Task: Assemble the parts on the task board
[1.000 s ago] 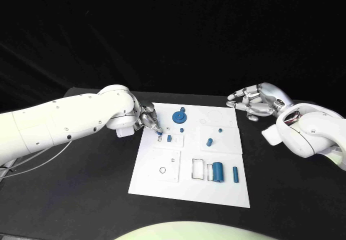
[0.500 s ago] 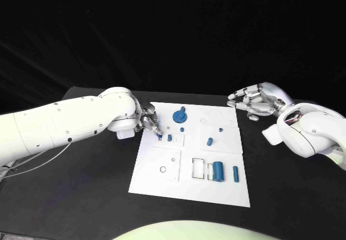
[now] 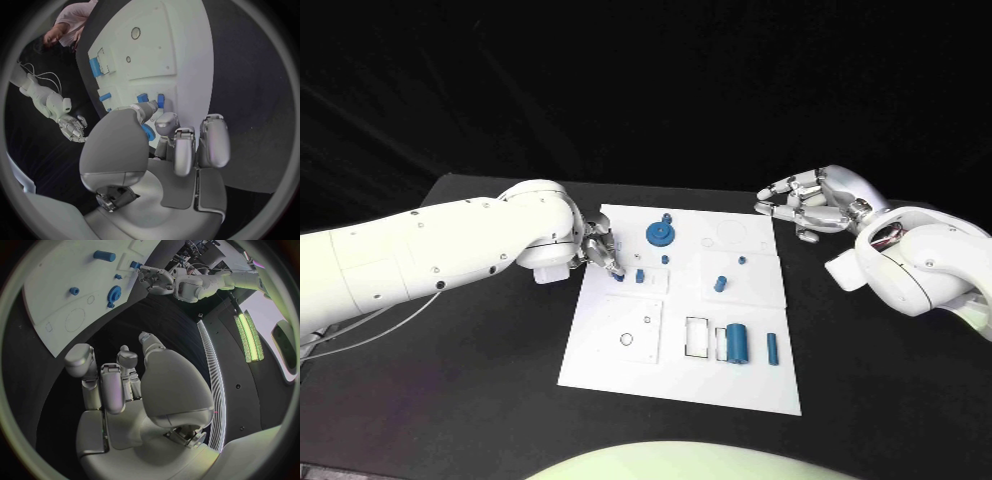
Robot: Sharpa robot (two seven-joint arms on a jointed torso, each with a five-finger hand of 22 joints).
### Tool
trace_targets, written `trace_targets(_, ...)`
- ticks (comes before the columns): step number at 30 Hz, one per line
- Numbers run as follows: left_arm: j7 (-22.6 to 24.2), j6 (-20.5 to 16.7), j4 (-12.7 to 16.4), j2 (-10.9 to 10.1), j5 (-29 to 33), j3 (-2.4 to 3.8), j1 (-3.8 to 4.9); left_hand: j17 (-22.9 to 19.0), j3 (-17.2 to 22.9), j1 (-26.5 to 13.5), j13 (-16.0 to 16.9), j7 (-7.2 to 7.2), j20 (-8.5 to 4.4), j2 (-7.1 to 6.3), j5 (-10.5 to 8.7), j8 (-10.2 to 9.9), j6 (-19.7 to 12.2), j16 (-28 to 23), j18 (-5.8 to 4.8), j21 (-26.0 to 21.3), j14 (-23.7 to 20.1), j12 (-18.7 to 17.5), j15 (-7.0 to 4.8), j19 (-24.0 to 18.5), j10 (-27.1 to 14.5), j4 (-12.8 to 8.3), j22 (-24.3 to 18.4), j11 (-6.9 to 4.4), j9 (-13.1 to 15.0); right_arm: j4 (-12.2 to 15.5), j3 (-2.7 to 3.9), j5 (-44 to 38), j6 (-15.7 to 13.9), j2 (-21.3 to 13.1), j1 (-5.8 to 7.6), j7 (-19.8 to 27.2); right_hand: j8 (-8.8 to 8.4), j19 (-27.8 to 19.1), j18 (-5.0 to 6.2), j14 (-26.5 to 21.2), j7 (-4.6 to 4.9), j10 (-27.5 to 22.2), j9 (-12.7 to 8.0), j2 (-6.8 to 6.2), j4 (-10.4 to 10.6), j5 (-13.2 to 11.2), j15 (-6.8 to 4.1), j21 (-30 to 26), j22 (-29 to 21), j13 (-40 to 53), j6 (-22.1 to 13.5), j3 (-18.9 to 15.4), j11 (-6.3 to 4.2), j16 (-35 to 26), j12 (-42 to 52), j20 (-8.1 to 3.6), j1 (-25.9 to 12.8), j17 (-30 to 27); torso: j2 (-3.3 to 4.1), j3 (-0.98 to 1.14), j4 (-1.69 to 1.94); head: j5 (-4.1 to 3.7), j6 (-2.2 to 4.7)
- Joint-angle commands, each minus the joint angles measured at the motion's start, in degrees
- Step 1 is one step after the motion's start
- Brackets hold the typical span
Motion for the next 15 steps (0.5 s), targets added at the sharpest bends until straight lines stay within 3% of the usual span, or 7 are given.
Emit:
trace_targets(1,-0.9,-0.8,0.1,0.2,-0.7,-0.09,-0.23,15.1,5.6,0.1,0.0,-0.98,-0.16,-0.26,0.16,0.4,1.1,0.1,-1.03,0.4,5.8,0.2,-0.39,0.2,0.3,-5.4,0.2,-0.03,1.9,0.1,0.00,-0.2,0.6,0.0,-0.05,0.0,0.01,0.1,1.09,2.0,-0.05,-0.3,0.1,0.29,0.0,0.3,-0.34,-0.3,-0.1,-0.1,0.1,-0.1,-0.26,-0.2,0.1,-0.13,0.4,1.2,0.04,-0.03,-0.03,0.03,0.00)
trace_targets(15,-1.2,-2.1,0.3,0.3,-1.0,-0.18,-0.55,15.1,5.7,-0.1,0.3,-1.05,-0.22,-0.21,0.16,0.5,1.2,0.1,-1.05,0.4,5.8,0.4,-0.46,0.2,0.5,-5.5,0.3,-0.10,2.0,0.2,0.00,-0.1,0.5,-0.1,-0.07,0.1,0.00,0.1,1.08,2.0,-0.03,-0.2,0.1,0.33,0.1,0.3,-0.33,-0.3,-0.1,0.0,0.1,-0.1,-0.25,-0.2,0.1,-0.13,0.4,1.2,0.09,-0.02,-0.04,-0.08,-0.09)
